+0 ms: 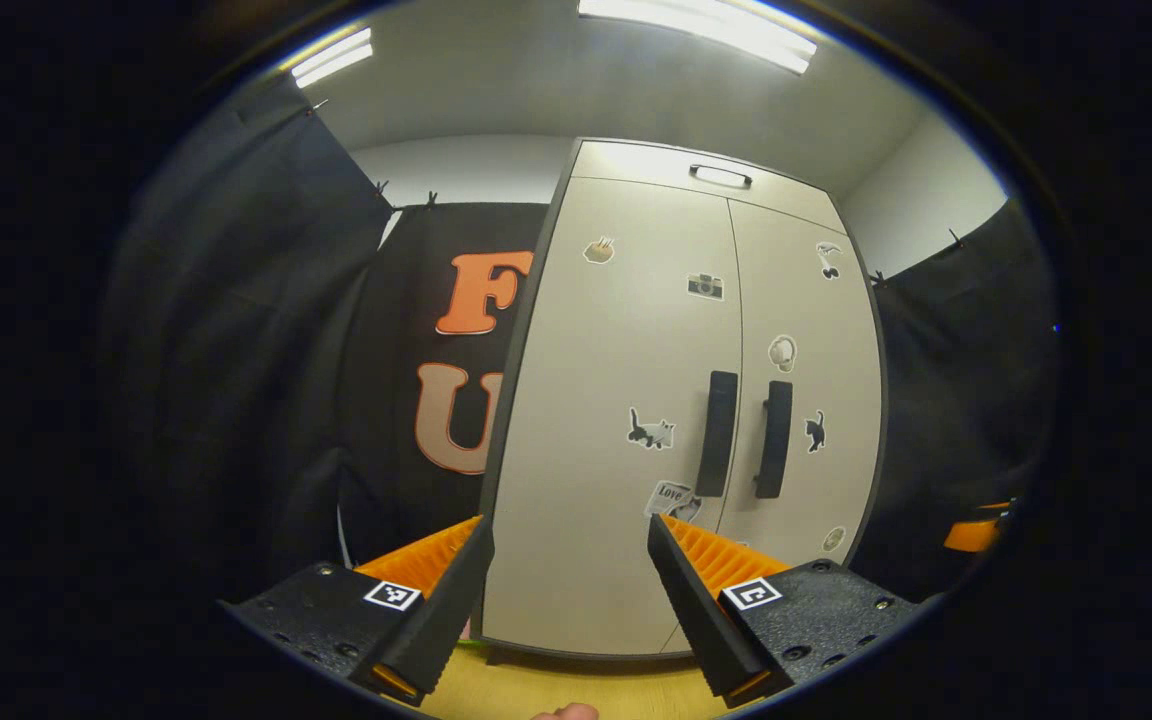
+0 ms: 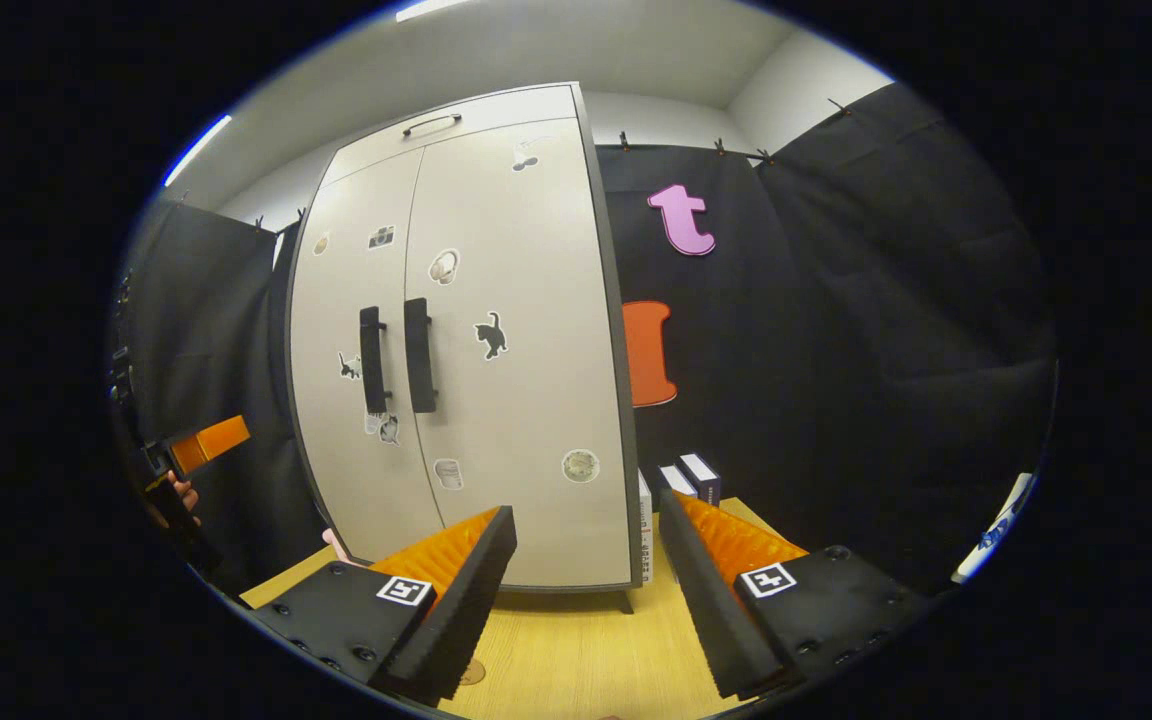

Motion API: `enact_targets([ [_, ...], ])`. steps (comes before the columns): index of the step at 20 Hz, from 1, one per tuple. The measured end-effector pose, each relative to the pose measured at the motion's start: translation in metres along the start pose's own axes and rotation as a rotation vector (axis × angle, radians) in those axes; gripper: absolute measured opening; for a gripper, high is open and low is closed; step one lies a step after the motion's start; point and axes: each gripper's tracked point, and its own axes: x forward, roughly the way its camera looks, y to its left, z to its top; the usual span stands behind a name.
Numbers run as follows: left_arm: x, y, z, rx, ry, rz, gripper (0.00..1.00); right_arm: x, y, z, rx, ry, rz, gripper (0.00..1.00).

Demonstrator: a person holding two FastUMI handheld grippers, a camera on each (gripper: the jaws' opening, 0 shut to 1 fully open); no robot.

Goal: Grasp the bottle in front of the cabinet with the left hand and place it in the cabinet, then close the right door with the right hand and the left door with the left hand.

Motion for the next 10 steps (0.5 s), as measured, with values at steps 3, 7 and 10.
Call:
enact_targets([
  [3, -0.018, 0.01, -0.011, 0.025, 0.017, 0.034, 0.94, 0.004, 0.007, -0.005, 0.003, 0.005, 0.021, 0.96],
  [7, -0.043, 0.006, -0.023, 0.011, 0.043, 0.038, 0.94, 0.008, 0.015, -0.008, 0.017, 0.009, 0.045, 0.96],
  [10, -0.054, 0.004, -0.026, -0.002, 0.044, 0.037, 0.94, 0.007, 0.016, -0.009, 0.01, 0.007, 0.052, 0.96],
])
